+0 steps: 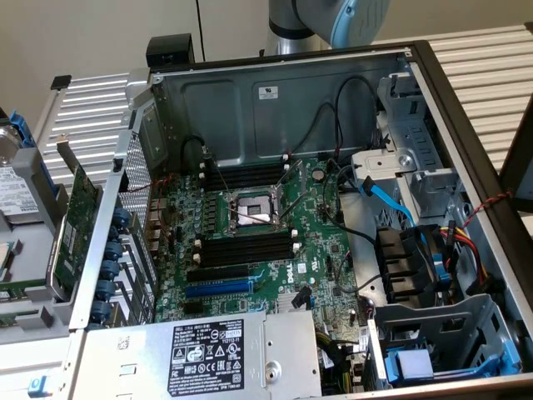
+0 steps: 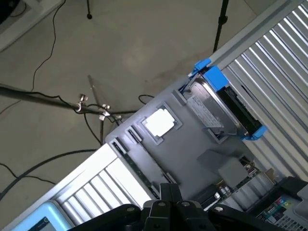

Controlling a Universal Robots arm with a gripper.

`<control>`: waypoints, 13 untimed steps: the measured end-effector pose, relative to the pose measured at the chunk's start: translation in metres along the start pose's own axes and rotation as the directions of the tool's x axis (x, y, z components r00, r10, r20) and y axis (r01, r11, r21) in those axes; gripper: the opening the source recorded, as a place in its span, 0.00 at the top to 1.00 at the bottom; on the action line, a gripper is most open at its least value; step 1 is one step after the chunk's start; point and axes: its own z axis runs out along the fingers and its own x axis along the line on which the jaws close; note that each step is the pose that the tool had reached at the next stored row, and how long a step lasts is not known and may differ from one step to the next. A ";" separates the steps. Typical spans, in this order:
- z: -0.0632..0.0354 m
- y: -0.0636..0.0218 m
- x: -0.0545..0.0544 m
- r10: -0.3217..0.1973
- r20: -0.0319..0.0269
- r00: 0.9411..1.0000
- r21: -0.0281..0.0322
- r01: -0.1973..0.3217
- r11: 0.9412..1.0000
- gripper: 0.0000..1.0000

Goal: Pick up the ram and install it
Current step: 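Pick up the ram and move it above insertion slot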

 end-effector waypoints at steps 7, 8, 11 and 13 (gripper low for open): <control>0.0000 -0.0001 0.000 -0.127 -0.008 0.992 -0.002 0.127 0.992 0.90; 0.0000 -0.0001 0.000 -0.144 -0.009 0.989 -0.002 0.144 0.990 0.90; 0.0002 -0.0001 0.000 -0.199 -0.012 0.980 -0.003 0.199 0.980 0.90; 0.0002 -0.0001 0.000 -0.234 -0.014 0.972 -0.004 0.234 0.972 0.90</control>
